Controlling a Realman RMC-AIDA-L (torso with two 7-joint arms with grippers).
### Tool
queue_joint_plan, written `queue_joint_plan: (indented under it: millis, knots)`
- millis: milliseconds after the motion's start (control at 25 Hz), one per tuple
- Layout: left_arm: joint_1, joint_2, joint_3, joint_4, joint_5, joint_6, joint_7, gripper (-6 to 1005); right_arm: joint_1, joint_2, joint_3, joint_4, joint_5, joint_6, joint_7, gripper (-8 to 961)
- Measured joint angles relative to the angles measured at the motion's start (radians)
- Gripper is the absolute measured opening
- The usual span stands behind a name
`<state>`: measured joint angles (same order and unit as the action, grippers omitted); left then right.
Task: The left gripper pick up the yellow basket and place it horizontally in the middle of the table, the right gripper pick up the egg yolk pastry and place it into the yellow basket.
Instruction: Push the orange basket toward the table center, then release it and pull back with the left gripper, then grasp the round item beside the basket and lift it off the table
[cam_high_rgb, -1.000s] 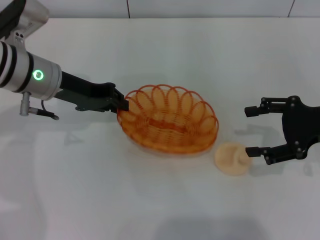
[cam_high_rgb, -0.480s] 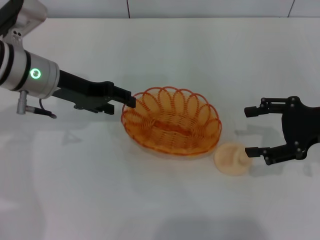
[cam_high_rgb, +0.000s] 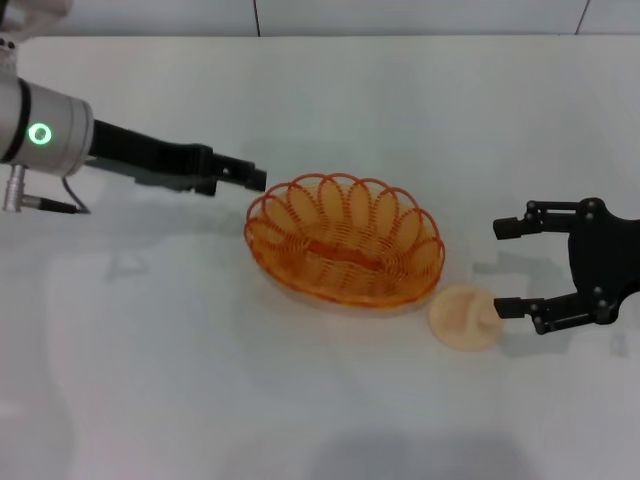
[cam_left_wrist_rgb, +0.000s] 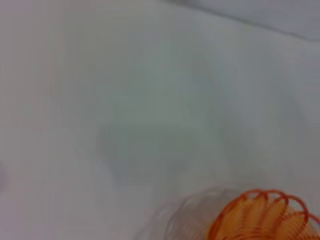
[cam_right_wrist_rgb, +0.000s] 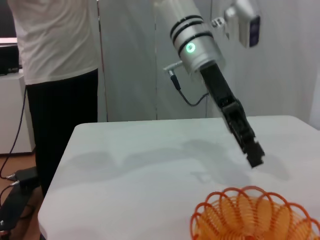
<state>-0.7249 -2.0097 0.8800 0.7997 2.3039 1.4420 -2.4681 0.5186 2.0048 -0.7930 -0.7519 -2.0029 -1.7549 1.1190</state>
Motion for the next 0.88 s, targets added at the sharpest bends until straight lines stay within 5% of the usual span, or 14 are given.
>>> queue_joint_plan:
  millis: [320, 680, 880]
  knots:
    - [0.114, -0.009, 0.002, 0.114, -0.273, 0.165, 0.452, 883, -0.013, 0.001, -0.004, -0.036, -0.001, 0.007, 0.077, 791]
    - [0.265, -0.006, 0.002, 0.143, -0.337, 0.336, 0.925, 879, -0.014, 0.001, -0.009, -0.038, -0.007, 0.008, 0.127, 789]
    - [0.303, -0.008, 0.005, 0.106, -0.267, 0.347, 1.046, 883, -0.022, 0.001, -0.011, -0.050, -0.010, 0.004, 0.144, 787]
